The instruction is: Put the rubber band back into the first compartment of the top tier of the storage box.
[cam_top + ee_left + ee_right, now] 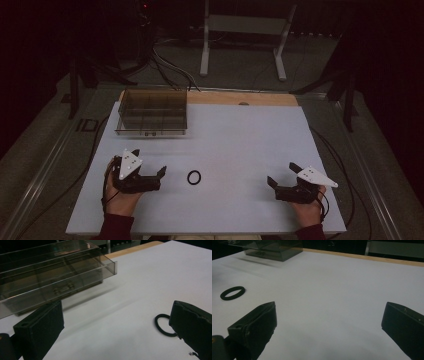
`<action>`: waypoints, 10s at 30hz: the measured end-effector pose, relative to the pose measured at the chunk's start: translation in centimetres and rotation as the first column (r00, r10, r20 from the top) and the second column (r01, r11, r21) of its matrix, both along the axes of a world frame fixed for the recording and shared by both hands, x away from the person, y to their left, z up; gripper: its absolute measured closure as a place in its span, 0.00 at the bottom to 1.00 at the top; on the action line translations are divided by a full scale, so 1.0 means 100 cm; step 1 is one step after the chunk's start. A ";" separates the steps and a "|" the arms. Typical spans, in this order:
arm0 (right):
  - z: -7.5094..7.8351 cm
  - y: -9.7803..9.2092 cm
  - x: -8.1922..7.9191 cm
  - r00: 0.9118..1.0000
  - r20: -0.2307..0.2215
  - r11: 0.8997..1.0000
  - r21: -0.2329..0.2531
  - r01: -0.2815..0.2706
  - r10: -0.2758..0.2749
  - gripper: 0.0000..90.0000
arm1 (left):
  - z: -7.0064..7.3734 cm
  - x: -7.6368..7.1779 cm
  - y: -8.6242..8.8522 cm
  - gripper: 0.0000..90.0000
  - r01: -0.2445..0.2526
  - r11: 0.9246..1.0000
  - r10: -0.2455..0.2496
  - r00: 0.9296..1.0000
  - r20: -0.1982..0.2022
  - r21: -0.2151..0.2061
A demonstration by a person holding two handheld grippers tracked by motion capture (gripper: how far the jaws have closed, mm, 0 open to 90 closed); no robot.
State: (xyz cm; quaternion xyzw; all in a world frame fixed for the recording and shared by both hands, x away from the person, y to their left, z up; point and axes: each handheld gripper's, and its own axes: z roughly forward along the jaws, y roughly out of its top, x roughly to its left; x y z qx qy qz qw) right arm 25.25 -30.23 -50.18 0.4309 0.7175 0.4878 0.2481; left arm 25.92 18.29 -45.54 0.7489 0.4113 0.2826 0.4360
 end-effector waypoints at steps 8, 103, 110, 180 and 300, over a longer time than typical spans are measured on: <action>0.000 0.001 0.002 1.000 0.004 1.000 0.001 -0.003 0.003 0.00 | -0.012 0.013 -0.024 0.01 0.045 0.999 -0.044 0.998 -0.044 0.027; 0.000 -0.002 0.002 1.000 0.010 1.000 0.016 0.026 -0.026 0.00 | -0.014 0.044 -0.075 0.98 0.230 0.970 -0.199 0.934 -0.296 0.073; 0.001 -0.003 0.002 1.000 0.014 1.000 0.017 0.027 -0.027 0.00 | 0.002 0.047 -0.067 0.98 0.212 0.975 -0.187 0.947 -0.261 0.073; 0.000 -0.001 0.002 1.000 0.010 1.000 0.019 0.023 -0.024 0.00 | 0.066 0.097 0.011 0.98 0.046 0.997 -0.036 0.988 -0.153 0.065; -0.001 -0.007 0.002 0.998 0.005 0.998 0.027 0.055 -0.055 0.00 | 0.046 0.160 0.073 0.98 -0.274 0.947 0.312 0.910 -0.272 0.169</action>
